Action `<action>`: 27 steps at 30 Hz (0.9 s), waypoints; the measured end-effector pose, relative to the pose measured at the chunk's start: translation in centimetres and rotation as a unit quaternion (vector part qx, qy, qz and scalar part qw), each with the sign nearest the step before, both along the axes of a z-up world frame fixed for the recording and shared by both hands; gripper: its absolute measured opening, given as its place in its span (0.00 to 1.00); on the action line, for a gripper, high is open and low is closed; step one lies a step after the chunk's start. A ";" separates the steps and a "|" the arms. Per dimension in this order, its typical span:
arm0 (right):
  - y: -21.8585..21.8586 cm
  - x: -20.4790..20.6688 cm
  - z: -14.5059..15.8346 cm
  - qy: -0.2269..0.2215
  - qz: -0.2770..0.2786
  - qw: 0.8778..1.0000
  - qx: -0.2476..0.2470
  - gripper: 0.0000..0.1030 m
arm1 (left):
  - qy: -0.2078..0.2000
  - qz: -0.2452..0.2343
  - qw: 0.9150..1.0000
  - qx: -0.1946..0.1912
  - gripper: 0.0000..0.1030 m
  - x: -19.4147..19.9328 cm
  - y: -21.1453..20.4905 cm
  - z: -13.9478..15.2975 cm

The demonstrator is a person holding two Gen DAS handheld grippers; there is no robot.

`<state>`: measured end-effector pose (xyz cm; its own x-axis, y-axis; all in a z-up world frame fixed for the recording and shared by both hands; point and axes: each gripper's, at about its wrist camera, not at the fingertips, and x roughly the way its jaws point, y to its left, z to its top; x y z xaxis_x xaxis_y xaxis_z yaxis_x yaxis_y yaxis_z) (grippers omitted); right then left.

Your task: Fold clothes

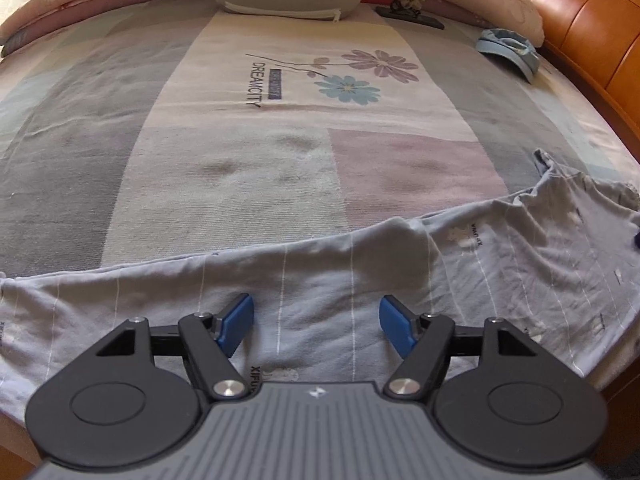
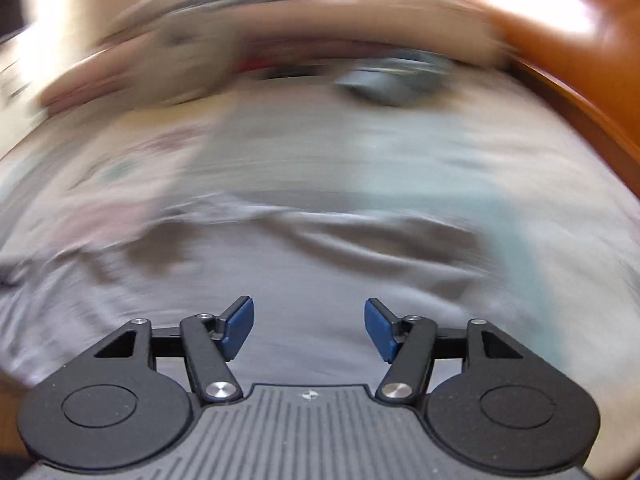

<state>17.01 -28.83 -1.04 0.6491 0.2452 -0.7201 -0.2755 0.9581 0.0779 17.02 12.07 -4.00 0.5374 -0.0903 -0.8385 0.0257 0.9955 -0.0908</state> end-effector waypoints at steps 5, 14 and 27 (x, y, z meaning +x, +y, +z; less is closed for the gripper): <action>6.6 2.2 -3.2 0.007 0.132 0.991 -0.032 0.67 | -0.007 0.024 1.000 0.018 0.68 -0.2 0.5 -0.4; -0.4 4.4 -3.5 0.031 -0.008 0.999 -0.043 0.80 | -0.024 0.057 0.998 0.023 0.66 -0.5 2.4 0.5; 12.7 8.6 -4.5 -0.003 0.120 0.992 -0.023 0.87 | -0.029 -0.075 0.992 -0.098 0.68 -0.1 -2.1 1.4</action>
